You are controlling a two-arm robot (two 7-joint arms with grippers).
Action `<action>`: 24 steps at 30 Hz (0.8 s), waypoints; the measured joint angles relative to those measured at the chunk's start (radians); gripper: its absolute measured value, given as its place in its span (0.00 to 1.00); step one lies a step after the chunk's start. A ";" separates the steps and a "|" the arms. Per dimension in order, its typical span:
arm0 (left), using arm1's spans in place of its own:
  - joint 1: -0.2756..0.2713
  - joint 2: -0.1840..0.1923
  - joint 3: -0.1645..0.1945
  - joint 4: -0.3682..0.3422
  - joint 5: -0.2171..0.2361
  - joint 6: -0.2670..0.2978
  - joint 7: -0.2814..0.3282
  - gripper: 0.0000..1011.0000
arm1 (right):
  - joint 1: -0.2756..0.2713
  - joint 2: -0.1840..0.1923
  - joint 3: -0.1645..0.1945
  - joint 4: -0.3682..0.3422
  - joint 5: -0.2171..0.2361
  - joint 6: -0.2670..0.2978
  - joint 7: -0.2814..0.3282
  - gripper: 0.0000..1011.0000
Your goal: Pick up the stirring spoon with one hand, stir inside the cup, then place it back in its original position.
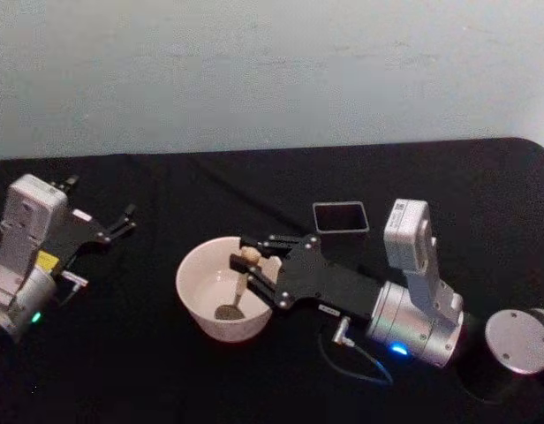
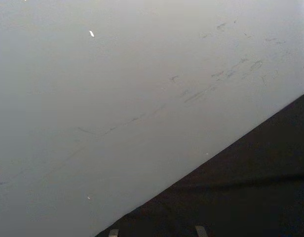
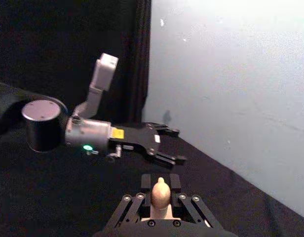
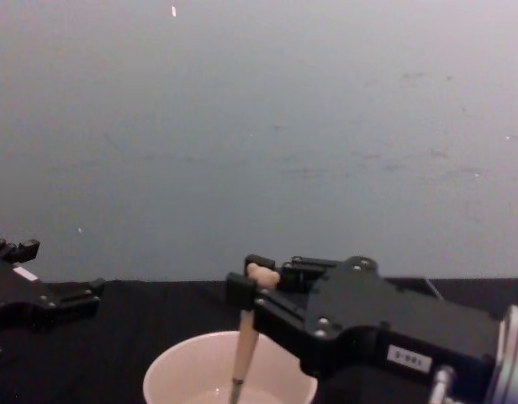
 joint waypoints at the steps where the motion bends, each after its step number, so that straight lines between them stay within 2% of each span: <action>1: 0.000 0.000 0.000 0.000 0.000 0.000 0.000 0.99 | -0.001 0.000 -0.002 -0.004 0.002 0.001 0.001 0.22; 7: 0.000 0.000 0.000 0.000 0.000 0.000 0.000 0.99 | 0.005 -0.016 -0.027 -0.003 -0.002 0.001 -0.001 0.21; 13: 0.000 0.000 0.000 0.000 0.000 0.000 0.000 0.99 | 0.046 -0.061 -0.043 0.059 -0.046 -0.018 -0.038 0.22; 19: 0.000 0.000 0.000 0.000 0.000 0.000 0.000 0.99 | 0.081 -0.093 -0.030 0.110 -0.068 -0.031 -0.071 0.22; 24: 0.000 0.000 0.000 0.000 0.000 0.000 0.000 0.99 | 0.092 -0.099 -0.014 0.129 -0.071 -0.033 -0.081 0.22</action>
